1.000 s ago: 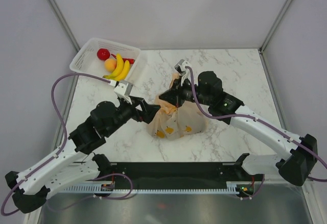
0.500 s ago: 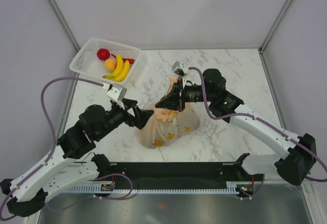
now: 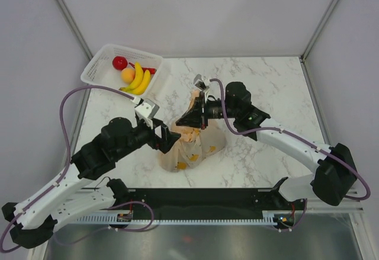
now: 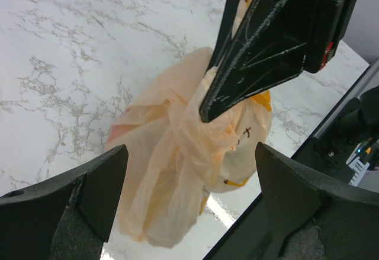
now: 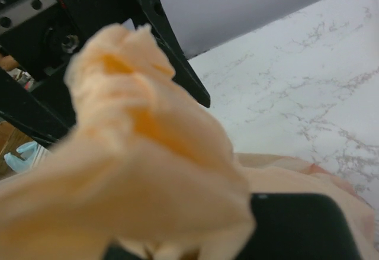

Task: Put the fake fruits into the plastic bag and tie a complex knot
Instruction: Tie the plastic bag at the center of the board.

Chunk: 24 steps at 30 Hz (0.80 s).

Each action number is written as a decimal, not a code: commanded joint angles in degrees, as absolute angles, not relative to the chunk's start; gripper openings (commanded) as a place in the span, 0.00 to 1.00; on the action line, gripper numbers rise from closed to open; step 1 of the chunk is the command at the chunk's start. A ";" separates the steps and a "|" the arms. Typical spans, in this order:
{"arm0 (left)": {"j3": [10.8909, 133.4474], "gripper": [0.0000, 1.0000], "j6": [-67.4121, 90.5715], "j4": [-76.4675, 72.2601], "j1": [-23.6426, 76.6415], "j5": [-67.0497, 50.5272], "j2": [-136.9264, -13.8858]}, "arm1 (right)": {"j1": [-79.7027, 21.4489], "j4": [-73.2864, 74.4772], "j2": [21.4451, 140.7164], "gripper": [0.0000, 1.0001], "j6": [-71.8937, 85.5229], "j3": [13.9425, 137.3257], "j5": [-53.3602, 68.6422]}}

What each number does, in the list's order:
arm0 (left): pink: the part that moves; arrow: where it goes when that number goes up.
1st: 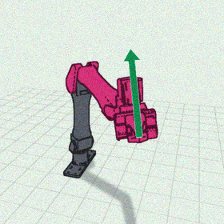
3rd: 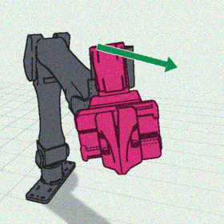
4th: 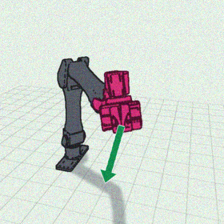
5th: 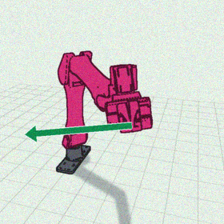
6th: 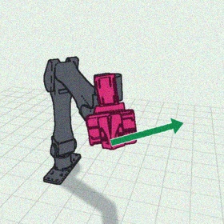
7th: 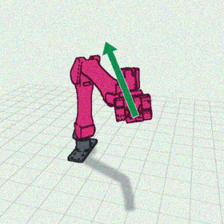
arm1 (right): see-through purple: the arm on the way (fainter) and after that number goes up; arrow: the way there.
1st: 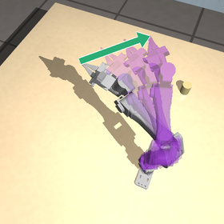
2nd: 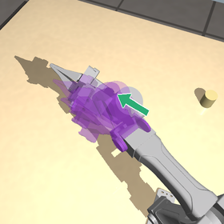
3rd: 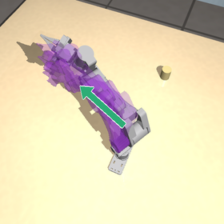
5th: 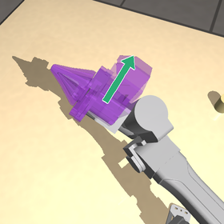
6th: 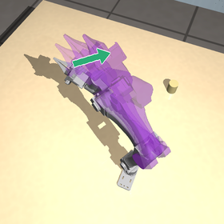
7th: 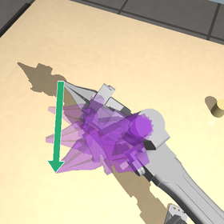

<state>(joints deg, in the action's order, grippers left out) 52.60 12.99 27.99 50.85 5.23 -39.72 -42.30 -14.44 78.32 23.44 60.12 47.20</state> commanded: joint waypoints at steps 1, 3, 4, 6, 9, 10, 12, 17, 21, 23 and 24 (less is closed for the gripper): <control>53.09 0.94 9.49 28.91 50.89 1.93 -40.52 | -42.01 -18.10 75.59 0.00 20.66 57.33 41.43; 53.52 0.90 10.45 29.09 50.80 1.93 -41.22 | -41.92 -20.29 73.93 0.00 20.65 54.77 39.91; 53.61 0.87 12.72 29.00 50.89 1.93 -41.66 | -41.92 -22.56 73.57 0.00 20.83 52.67 39.82; 53.79 0.84 15.72 29.00 50.89 1.76 -43.15 | -41.92 -23.99 72.78 0.00 20.83 51.16 39.82; 53.09 0.81 22.83 28.65 50.89 1.41 -44.30 | -41.22 -26.36 72.95 0.00 21.18 49.13 40.16; 52.74 0.80 25.20 27.78 50.98 0.54 -44.38 | -40.96 -28.28 73.12 0.00 21.88 48.43 40.86; 51.43 0.79 27.32 26.72 50.89 0.35 -44.65 | -40.17 -32.23 73.65 0.00 23.20 47.47 41.83; 48.52 0.67 32.86 22.51 50.98 -0.95 -44.56 | -39.38 -36.39 73.39 0.00 25.75 44.56 40.88; 46.67 0.60 36.20 20.57 50.98 -1.32 -44.73 | -39.20 -36.91 72.34 0.00 25.49 43.60 39.20; 46.58 0.57 38.31 20.22 50.89 -2.28 -45.17 | -39.11 -37.00 71.99 0.00 25.40 43.24 38.41; 46.41 0.57 40.15 19.95 50.89 -2.37 -45.18 | -39.11 -37.18 71.90 0.00 25.40 42.98 38.32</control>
<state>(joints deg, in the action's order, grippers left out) 46.61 33.19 24.12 50.87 -0.25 -45.10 -39.35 -32.69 73.97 25.30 43.53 39.16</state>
